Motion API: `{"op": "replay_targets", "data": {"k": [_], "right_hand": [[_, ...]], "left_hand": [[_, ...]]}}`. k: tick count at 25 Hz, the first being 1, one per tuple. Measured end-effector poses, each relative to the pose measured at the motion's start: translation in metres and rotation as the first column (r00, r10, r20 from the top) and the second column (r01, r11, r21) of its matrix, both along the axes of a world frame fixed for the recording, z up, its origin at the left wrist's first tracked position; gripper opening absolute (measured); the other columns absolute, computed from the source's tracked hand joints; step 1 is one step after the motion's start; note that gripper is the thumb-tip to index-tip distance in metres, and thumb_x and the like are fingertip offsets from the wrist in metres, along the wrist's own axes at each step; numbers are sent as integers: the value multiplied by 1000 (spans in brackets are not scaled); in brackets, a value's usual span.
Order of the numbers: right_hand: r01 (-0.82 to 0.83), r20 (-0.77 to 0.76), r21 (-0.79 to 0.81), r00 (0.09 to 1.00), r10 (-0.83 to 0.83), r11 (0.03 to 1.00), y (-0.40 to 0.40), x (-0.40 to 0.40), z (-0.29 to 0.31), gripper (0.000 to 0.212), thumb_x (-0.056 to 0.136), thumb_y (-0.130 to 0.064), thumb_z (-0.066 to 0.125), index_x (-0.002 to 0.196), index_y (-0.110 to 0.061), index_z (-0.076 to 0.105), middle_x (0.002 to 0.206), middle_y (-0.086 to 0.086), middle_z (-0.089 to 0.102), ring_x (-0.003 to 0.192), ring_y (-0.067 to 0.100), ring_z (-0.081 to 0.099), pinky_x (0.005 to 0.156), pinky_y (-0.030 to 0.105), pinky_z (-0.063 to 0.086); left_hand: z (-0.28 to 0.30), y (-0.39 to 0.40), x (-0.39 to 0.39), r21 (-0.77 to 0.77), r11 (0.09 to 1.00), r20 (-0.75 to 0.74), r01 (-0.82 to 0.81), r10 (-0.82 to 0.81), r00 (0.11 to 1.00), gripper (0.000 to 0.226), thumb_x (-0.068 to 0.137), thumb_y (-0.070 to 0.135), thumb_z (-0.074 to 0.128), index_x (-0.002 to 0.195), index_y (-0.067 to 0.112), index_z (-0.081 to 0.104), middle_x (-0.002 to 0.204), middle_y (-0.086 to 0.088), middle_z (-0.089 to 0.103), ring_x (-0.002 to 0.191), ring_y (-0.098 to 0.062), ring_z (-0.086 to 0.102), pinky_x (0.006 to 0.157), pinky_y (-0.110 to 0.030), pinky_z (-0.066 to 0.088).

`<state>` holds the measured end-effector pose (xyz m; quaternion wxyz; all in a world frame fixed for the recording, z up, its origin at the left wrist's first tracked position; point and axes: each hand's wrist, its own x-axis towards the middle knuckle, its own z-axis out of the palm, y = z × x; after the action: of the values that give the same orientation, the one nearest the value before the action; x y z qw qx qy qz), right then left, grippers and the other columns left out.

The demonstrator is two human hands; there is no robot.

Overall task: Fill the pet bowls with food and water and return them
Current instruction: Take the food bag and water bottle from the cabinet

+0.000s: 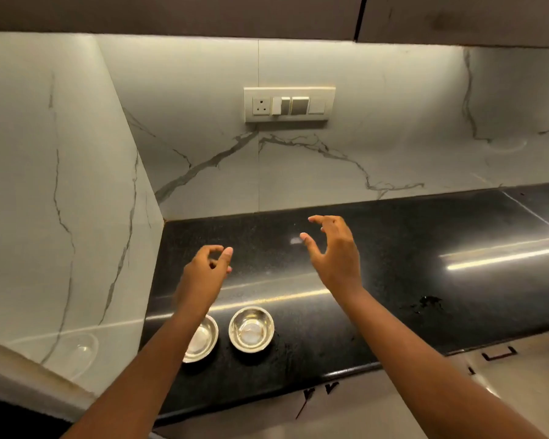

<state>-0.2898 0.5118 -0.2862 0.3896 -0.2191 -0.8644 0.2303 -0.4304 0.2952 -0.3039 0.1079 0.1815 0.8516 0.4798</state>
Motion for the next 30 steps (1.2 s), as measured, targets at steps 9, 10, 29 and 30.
{"op": "replay_targets", "data": {"k": [9, 10, 29, 30], "right_hand": [[3, -224, 393, 970, 92, 919, 84, -21, 137, 44, 92, -38, 71, 127, -13, 61, 122, 10, 64, 104, 24, 63, 83, 35, 58], [19, -242, 425, 966, 93, 905, 93, -23, 153, 45, 92, -38, 70, 128, -14, 61, 124, 10, 63, 107, 25, 62, 84, 38, 59], [383, -416, 784, 908, -45, 488, 171, -74, 267, 75, 84, -11, 76, 152, -16, 47, 156, 23, 45, 141, 42, 48, 109, 56, 45], [397, -429, 777, 902, -51, 488, 170, -75, 269, 74, 81, -12, 79, 150, -17, 51, 152, 23, 50, 137, 43, 52, 107, 56, 47]], "left_hand": [[148, 113, 12, 98, 994, -384, 47, -6, 923, 42, 93, 54, 53, 124, 26, 56, 91, 5, 73, 84, -13, 71, 78, -41, 61], [164, 123, 15, 109, 993, -427, 39, 11, 904, 42, 94, 52, 53, 126, 26, 56, 93, 7, 72, 84, -12, 70, 78, -37, 60], [279, 209, 27, 161, 966, -910, -204, 226, 348, 39, 86, 38, 69, 119, 18, 63, 123, -9, 61, 111, -28, 59, 92, -42, 50], [277, 210, 25, 157, 967, -916, -200, 218, 337, 39, 85, 38, 70, 118, 17, 64, 122, -10, 62, 110, -29, 60, 91, -42, 51]]}}
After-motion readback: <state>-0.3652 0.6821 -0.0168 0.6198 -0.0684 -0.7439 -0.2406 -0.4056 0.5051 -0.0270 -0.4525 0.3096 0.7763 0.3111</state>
